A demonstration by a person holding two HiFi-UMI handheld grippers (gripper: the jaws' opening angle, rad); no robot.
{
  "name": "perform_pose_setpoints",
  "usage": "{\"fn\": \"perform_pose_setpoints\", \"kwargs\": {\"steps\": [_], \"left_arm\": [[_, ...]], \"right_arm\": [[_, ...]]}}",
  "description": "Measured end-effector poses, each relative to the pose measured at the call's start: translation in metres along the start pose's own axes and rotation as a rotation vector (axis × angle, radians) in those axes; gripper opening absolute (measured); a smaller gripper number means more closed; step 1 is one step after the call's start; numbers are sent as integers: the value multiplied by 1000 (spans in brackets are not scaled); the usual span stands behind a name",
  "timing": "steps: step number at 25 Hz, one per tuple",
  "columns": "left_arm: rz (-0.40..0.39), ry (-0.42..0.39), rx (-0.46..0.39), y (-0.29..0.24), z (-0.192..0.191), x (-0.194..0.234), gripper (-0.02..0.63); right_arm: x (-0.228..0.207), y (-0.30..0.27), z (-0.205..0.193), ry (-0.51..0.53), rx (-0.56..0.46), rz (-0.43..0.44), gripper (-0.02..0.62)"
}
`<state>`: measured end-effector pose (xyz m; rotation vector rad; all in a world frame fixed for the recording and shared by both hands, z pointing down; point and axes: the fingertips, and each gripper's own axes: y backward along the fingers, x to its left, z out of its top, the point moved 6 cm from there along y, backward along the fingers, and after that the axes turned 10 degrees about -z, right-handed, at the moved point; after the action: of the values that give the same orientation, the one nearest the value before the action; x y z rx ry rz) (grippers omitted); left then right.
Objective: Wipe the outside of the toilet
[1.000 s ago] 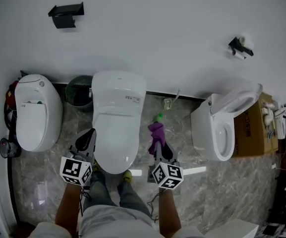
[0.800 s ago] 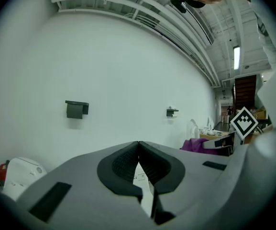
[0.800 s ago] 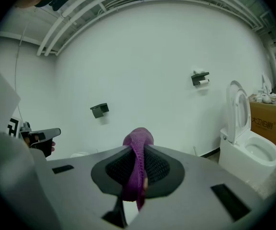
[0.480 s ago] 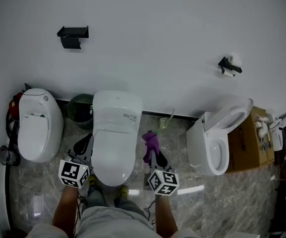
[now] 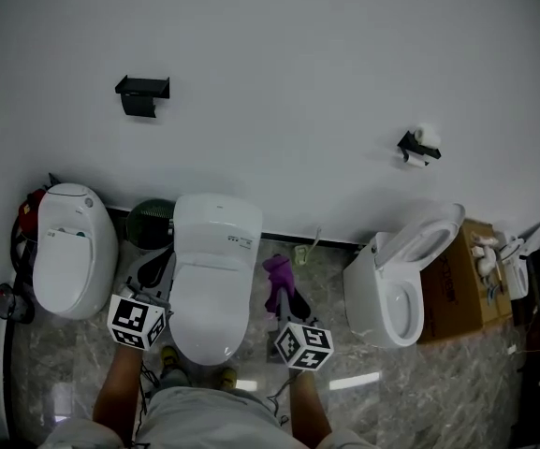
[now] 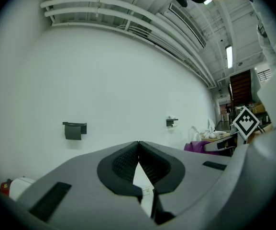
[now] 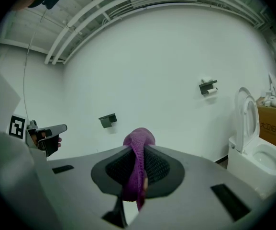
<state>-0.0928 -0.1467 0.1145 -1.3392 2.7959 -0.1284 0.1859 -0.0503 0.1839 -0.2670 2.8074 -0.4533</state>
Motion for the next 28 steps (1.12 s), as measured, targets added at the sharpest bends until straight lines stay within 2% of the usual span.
{"fn": "perform_pose_setpoints", "kwargs": {"steps": [15, 28], "left_arm": [[19, -24, -44, 3, 26, 11, 12], [31, -30, -47, 11, 27, 26, 12]], "right_arm": [[14, 4, 19, -3, -44, 14, 54], [30, 0, 28, -6, -78, 31, 52]]}}
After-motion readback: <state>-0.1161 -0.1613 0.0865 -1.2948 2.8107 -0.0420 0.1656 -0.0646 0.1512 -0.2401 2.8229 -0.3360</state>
